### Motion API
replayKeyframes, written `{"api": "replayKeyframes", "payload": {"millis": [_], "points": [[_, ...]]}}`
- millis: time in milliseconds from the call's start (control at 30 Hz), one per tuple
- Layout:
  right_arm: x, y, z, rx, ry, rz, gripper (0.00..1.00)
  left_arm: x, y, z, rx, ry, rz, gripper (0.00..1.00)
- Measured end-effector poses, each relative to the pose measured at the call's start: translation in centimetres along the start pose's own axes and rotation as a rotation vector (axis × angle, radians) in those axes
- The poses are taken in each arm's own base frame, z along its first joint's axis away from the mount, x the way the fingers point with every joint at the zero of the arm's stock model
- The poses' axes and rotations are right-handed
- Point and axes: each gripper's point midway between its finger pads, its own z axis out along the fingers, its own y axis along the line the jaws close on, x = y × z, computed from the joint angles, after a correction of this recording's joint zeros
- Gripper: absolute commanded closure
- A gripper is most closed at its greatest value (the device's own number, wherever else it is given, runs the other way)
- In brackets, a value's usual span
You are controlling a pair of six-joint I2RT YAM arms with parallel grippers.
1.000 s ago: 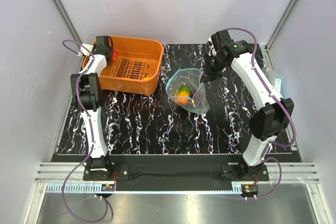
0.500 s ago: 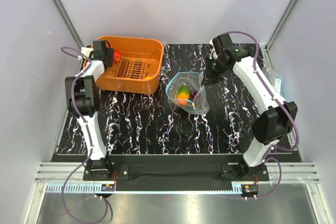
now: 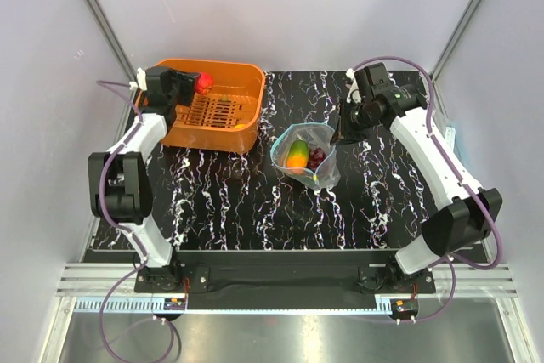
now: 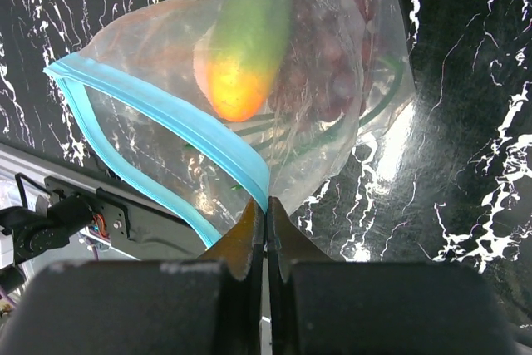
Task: Place the food in the zip-top bag and seal the zipper
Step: Pick up the fake fruit from the bin.
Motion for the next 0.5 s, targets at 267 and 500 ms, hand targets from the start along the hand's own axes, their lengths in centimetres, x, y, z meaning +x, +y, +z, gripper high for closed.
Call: {"api": "replayKeyframes", "payload": {"millis": [267, 500], "points": [[0.8, -0.1, 0.2, -0.009, 0.011, 0.011, 1.0, 2.8, -6.4, -5.4, 0.226, 0.144, 0.197, 0.72], [0.3, 0.0, 1.6, -0.007, 0.042, 0.046, 1.0, 7.8, -11.7, -12.4, 0.483, 0.307, 0.36, 0.72]]}}
